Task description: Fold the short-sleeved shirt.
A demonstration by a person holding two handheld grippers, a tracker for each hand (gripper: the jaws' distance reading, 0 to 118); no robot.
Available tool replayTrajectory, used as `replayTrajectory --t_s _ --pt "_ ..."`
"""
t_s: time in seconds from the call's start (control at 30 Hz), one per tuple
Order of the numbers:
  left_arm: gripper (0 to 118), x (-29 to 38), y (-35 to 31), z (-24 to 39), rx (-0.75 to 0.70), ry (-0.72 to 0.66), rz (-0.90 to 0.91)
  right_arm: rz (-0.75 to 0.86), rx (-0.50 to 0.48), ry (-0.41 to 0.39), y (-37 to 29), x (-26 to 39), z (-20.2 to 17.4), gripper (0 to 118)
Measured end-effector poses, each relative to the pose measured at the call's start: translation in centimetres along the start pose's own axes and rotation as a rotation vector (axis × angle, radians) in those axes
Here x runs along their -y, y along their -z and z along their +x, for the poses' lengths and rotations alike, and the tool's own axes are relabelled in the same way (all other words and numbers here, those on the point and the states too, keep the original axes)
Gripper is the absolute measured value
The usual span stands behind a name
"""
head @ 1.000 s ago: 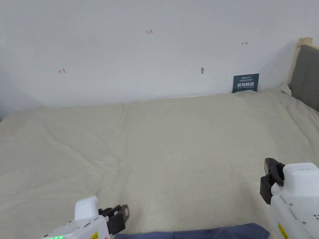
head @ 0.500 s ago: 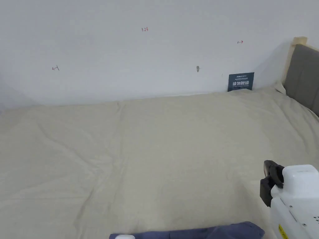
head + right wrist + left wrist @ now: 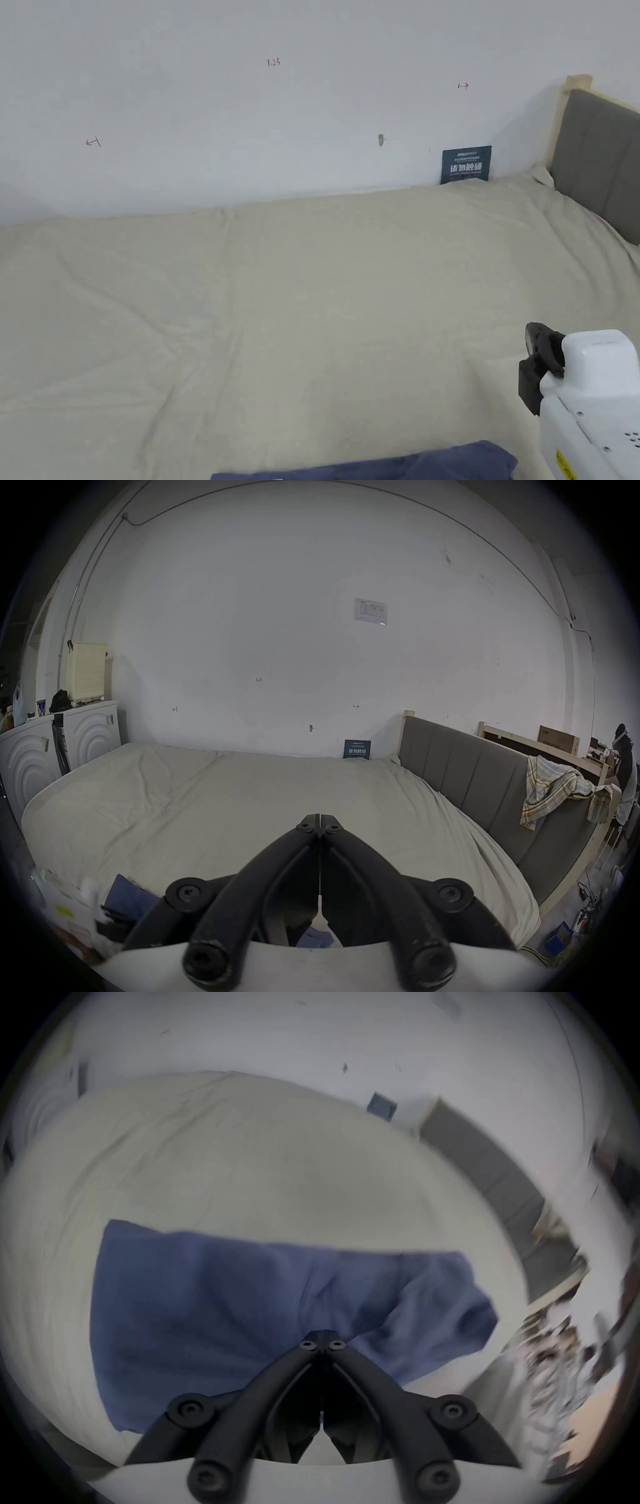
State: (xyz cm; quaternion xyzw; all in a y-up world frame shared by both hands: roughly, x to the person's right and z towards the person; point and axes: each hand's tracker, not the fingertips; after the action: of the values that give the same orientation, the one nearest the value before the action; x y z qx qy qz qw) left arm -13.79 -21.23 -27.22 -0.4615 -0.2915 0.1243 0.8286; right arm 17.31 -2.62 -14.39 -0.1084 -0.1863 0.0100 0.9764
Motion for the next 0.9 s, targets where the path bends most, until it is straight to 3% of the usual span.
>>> replayTrajectory --t_s 0.23,0.27,0.3,0.33,0.37,0.4,0.43,0.7,0.73,0.8,0.9 --pt "0 -4.9 -6.5 -5.0 0.214 -0.191 0.069 0.013 -0.027 0.005 -0.1 -0.5 -1.3 0" --pt "9 -5.2 -7.0 -6.2 0.215 -0.231 0.072 0.013 -0.029 0.006 -0.1 -0.6 -1.6 0" --pt "27 -5.4 -7.3 -7.3 0.227 -0.26 0.07 0.012 -0.032 0.005 0.0 -0.6 -1.7 0" --pt "52 -5.4 -7.5 -8.5 0.227 -0.283 0.064 0.011 -0.035 0.004 0.0 -0.6 -1.9 0" --pt "89 -5.4 -7.5 -9.4 0.224 -0.301 0.051 0.008 -0.038 0.003 0.1 -0.5 -2.1 0" --pt "106 -5.3 -7.4 -10.3 0.21 -0.315 0.024 0.005 -0.041 0.0 0.1 -0.5 -2.3 0" --pt "110 -5.0 -7.4 -11.2 0.191 -0.33 0.019 0.0 -0.043 -0.005 0.2 -0.4 -2.4 0" --pt "106 -2.8 -4.0 -16.1 0.115 -0.379 -0.075 -0.03 -0.05 -0.036 0.9 -0.1 -3.3 0" --pt "97 -2.6 -3.3 -16.1 0.123 -0.36 -0.111 -0.033 -0.049 -0.041 0.9 0.0 -3.3 0" --pt "65 -2.0 -2.4 -15.7 0.148 -0.305 -0.1 -0.035 -0.047 -0.047 1.0 0.0 -3.4 0" --pt "40 -1.7 -1.6 -14.1 0.068 -0.203 -0.106 -0.043 -0.041 -0.054 1.2 0.2 -3.4 0"
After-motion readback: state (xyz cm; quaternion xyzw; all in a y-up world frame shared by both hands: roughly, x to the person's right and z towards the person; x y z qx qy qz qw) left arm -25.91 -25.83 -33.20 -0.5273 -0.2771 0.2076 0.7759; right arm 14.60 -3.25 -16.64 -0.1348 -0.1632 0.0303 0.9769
